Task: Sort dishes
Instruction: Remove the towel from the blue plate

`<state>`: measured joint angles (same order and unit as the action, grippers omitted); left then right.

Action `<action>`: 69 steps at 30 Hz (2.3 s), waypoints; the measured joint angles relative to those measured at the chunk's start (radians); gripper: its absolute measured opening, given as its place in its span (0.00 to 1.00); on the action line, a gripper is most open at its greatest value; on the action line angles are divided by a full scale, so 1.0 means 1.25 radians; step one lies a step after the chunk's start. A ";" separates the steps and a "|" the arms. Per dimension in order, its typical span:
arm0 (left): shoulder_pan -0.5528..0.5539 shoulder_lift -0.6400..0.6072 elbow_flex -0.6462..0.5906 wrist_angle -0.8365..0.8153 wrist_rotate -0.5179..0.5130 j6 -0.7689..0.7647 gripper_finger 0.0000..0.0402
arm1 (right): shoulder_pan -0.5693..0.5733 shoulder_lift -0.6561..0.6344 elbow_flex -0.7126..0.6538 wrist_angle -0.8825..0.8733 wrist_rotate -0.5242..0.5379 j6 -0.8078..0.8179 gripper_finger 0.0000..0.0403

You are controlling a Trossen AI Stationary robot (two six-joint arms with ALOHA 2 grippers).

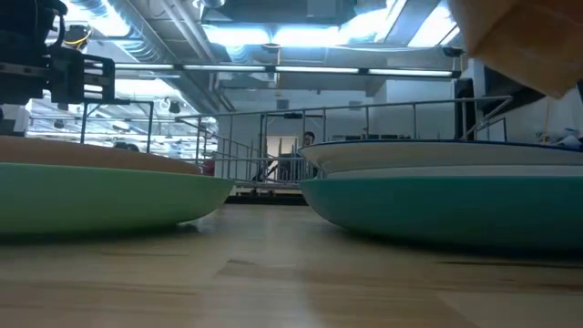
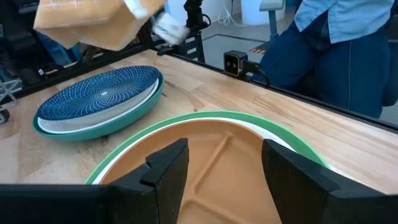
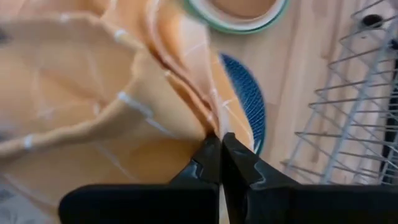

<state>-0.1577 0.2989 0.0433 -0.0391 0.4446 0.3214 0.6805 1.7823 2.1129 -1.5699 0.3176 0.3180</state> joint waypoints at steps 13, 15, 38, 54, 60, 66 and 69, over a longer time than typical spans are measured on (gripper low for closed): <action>0.000 0.000 0.000 -0.001 -0.002 0.000 0.48 | 0.101 -0.203 -0.436 -0.001 -0.177 0.242 0.00; 0.000 0.000 0.000 -0.001 -0.002 0.000 0.48 | 0.113 -0.248 -0.493 -0.002 -0.191 0.277 0.00; 0.000 0.000 0.000 -0.001 -0.002 0.000 0.48 | 0.126 -0.503 -1.063 0.046 -0.375 0.625 0.00; 0.000 0.000 0.000 -0.001 -0.002 0.000 0.48 | 0.126 -0.499 -1.074 0.203 -0.339 0.623 0.20; 0.000 0.000 0.000 -0.001 -0.002 0.000 0.48 | 0.125 -0.499 -1.074 0.181 -0.437 0.669 0.38; 0.000 0.000 0.000 -0.001 -0.002 0.000 0.48 | 0.125 -0.499 -1.049 0.187 -0.531 0.712 0.45; 0.000 0.000 0.000 -0.001 -0.002 0.000 0.48 | 0.125 -0.499 -1.019 0.188 -0.485 0.712 0.45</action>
<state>-0.1577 0.2989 0.0433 -0.0406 0.4417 0.3214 0.8371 1.1587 0.8392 -1.3354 -0.2889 1.2076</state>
